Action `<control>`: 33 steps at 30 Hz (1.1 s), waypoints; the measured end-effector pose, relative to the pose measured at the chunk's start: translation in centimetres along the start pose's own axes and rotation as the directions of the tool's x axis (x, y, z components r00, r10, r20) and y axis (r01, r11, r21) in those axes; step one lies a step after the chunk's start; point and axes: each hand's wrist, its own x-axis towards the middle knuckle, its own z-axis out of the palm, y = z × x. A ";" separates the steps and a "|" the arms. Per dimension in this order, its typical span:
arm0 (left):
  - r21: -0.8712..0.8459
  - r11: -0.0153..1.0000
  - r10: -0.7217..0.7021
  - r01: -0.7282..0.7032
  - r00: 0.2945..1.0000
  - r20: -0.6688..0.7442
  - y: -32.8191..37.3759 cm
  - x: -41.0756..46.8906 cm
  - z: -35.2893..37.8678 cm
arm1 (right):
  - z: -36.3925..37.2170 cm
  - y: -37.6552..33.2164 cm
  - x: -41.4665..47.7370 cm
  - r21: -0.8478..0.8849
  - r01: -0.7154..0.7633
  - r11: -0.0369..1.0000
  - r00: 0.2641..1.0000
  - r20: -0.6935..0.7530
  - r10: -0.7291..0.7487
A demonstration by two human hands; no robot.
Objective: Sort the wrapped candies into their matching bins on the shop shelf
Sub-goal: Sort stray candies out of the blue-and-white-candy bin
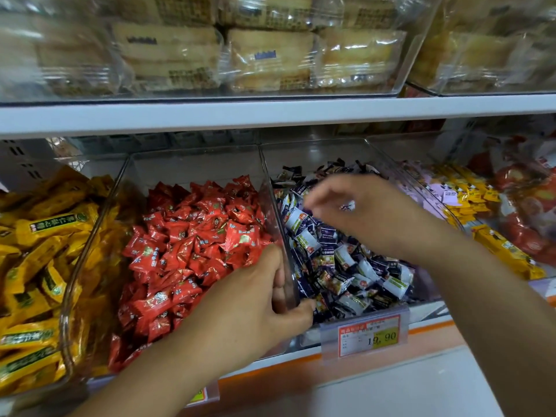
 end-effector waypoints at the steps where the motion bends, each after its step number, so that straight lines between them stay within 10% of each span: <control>1: -0.003 1.000 0.003 -0.003 1.000 0.001 0.0 0.0 0.0 | -0.3 0.5 -0.4 -0.087 -0.050 0.995 0.987 0.147 0.062; 5: 0.007 1.000 -0.005 0.005 1.000 0.002 0.0 0.2 -0.2 | 3.7 2.1 -1.0 -0.382 0.024 0.924 0.808 0.552 0.207; 33: -0.047 0.999 -0.014 0.014 1.000 -0.015 0.2 0.2 0.0 | 6.0 4.1 0.6 -0.220 -0.274 0.936 0.719 0.600 0.352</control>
